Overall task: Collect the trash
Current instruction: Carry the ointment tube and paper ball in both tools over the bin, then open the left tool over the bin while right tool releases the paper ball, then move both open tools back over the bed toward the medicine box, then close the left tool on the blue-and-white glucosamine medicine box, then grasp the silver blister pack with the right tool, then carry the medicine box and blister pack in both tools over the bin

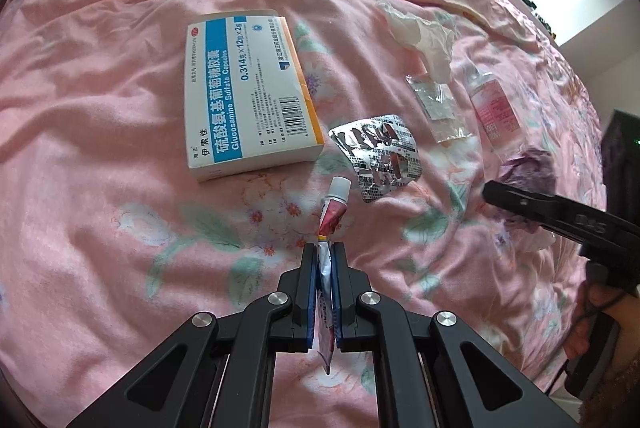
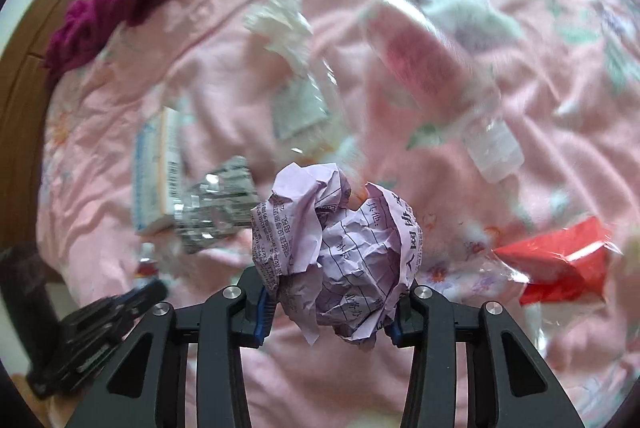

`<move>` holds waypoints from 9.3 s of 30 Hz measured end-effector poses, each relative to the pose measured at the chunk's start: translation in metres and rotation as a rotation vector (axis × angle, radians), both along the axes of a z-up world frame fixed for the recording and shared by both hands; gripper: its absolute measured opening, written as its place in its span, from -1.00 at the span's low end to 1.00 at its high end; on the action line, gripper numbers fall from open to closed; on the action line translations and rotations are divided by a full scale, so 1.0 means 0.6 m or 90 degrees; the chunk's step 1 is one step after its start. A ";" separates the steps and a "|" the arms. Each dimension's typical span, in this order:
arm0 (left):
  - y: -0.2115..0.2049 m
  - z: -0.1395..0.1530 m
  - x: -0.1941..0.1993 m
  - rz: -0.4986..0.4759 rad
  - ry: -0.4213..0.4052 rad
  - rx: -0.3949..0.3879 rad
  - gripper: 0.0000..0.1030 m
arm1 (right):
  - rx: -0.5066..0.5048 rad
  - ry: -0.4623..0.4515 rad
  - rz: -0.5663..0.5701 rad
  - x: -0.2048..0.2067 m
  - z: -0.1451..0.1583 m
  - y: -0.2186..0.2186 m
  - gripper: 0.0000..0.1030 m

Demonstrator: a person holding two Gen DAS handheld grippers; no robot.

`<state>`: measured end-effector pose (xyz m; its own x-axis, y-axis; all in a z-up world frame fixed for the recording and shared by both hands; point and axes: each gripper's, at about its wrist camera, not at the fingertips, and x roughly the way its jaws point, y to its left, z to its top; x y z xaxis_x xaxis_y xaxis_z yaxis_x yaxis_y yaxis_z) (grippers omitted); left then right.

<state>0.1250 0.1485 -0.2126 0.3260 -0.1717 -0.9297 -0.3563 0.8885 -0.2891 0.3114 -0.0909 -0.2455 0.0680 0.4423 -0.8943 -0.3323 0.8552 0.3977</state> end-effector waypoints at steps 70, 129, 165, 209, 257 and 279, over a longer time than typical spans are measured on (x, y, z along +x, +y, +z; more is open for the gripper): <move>0.051 -0.165 -0.966 0.765 0.225 -0.050 0.53 | 0.014 0.119 0.908 -0.829 0.062 0.365 -0.18; 0.025 -0.086 -0.982 0.726 0.254 0.058 0.57 | -0.053 0.065 0.940 -0.881 -0.051 0.449 0.47; 0.142 0.044 0.059 0.049 0.008 0.028 0.83 | 0.054 -0.069 0.091 -0.272 0.207 0.076 0.58; 0.108 -0.025 0.151 0.028 0.041 0.097 0.59 | 0.073 0.050 0.073 -0.113 0.098 0.103 0.59; 0.163 -0.024 0.029 0.059 0.050 0.065 0.60 | -0.034 -0.047 0.162 -0.017 0.042 0.164 -0.35; 0.160 0.071 -0.363 0.316 0.045 0.090 0.60 | 0.013 -0.079 0.449 -0.348 0.190 0.245 -0.28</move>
<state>-0.0929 0.2445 -0.1701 0.2710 0.1169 -0.9555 -0.7595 0.6358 -0.1376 0.1027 0.0563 -0.1314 -0.1399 0.4347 -0.8897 -0.8470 0.4129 0.3349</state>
